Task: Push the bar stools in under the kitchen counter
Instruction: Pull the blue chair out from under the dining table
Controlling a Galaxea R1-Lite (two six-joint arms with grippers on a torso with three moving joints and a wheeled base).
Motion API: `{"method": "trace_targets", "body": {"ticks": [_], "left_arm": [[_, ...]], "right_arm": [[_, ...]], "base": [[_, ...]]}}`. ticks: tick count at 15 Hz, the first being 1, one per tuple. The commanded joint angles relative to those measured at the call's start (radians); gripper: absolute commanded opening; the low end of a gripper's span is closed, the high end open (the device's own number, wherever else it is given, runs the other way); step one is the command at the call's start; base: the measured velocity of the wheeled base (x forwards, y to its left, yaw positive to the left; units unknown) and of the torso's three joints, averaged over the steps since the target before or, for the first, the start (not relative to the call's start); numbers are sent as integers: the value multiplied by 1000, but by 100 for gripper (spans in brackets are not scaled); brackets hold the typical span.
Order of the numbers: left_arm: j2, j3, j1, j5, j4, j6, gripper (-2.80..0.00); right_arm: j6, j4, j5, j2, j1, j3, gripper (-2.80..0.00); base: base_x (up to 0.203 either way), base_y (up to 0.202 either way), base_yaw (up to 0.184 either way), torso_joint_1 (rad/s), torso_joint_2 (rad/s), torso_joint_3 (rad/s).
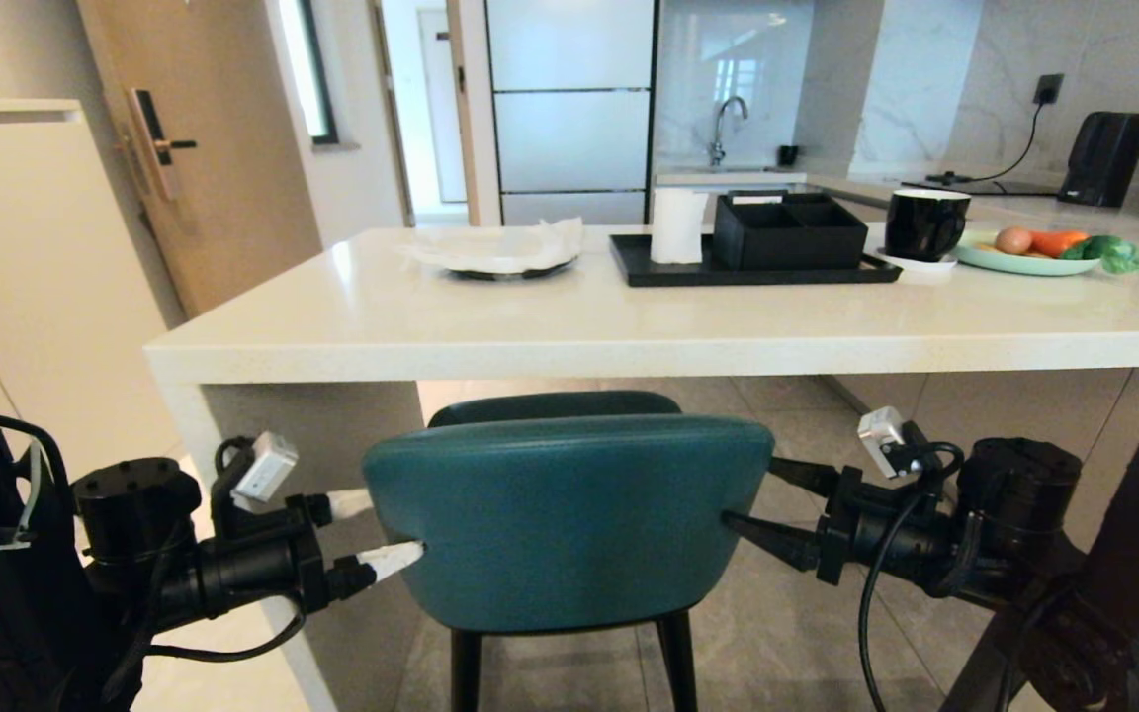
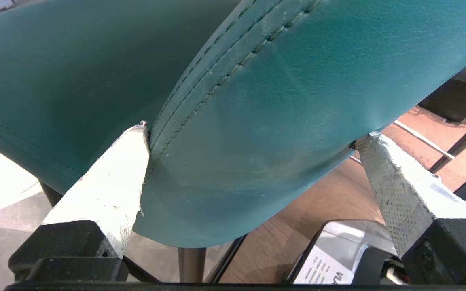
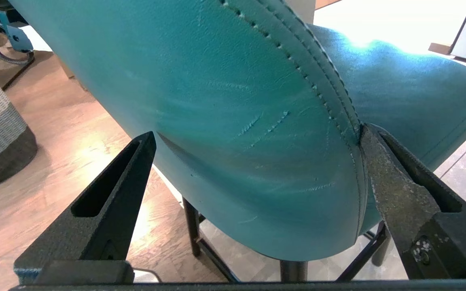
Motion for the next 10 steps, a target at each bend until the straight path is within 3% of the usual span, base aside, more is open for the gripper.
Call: {"method": "trace_targets", "body": {"ticks": [1,6,10], "left_arm": [[-19,25,-1,-9,-8,9,0],[-38,24,-4,-9,-8,11,0],[-41,21,-4,-9,-8,11,0]], "right_arm": [[1,-2,1,-19,0,19,0],[3,-2,0,-44,8,24,0],[8,-2,-1,-45,10,24,0]], "base": [[0,0,0,0,0,0],[-18,0,1,1,2,0],[-187,0,-1,3,6,0]]}}
